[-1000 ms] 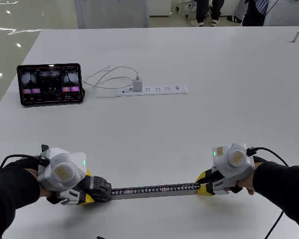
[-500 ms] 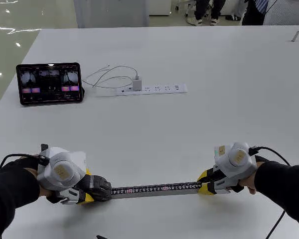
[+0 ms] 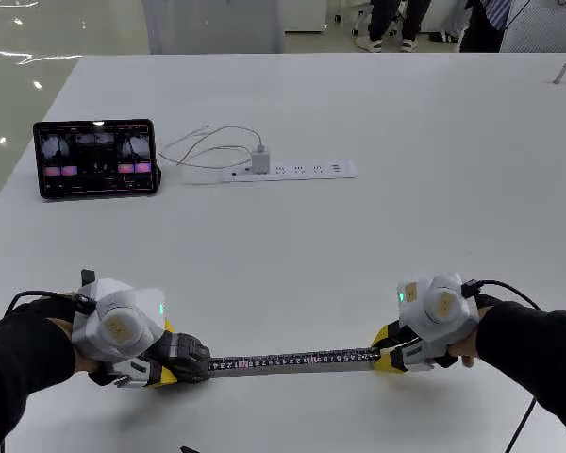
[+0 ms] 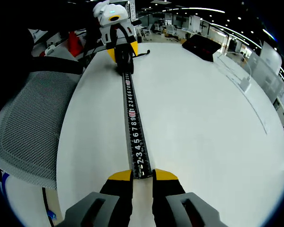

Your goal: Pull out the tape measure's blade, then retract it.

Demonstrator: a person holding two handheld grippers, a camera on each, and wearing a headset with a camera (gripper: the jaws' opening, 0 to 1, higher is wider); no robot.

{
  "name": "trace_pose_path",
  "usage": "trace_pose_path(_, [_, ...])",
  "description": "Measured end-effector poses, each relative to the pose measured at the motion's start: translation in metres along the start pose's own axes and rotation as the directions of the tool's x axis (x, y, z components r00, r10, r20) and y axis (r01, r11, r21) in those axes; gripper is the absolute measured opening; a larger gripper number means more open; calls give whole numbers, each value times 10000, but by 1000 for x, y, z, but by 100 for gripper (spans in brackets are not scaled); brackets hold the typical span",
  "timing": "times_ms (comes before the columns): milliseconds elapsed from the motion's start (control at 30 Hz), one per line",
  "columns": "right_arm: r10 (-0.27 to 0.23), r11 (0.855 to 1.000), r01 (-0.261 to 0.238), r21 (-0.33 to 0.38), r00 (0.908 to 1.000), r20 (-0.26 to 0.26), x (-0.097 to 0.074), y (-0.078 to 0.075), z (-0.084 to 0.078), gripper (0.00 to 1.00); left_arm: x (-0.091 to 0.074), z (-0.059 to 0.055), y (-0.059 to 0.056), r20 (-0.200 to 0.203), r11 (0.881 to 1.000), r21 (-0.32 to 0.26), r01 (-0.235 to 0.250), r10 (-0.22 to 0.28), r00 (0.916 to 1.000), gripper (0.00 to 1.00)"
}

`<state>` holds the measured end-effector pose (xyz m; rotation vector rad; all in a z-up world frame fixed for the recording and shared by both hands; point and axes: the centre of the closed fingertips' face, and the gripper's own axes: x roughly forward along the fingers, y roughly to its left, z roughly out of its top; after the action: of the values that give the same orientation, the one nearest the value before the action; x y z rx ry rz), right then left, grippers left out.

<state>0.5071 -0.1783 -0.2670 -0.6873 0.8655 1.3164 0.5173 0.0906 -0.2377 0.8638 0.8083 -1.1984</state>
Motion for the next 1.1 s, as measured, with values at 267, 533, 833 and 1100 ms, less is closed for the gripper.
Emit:
trace_pose_path(267, [150,9989,-169,-442,9989,-440,0,2,-1,12,-4,1,-1,20,10000,-27,71,-71,10000,31])
trace_pose_path(533, [149,9977,-186,-650,9983,-572,-2,5,-2,12,-14,3,-1,139,9997,-95,227,-225,9996,31])
trace_pose_path(833, [-42,9985,21,-543,9993,-371,-10,4,3,17,-20,3,-3,300,9987,-456,231,-217,9993,37])
trace_pose_path(1100, [-398,9992,398,-41,9992,39,-18,4,5,24,-27,1,0,736,9912,-1323,3,95,9972,47])
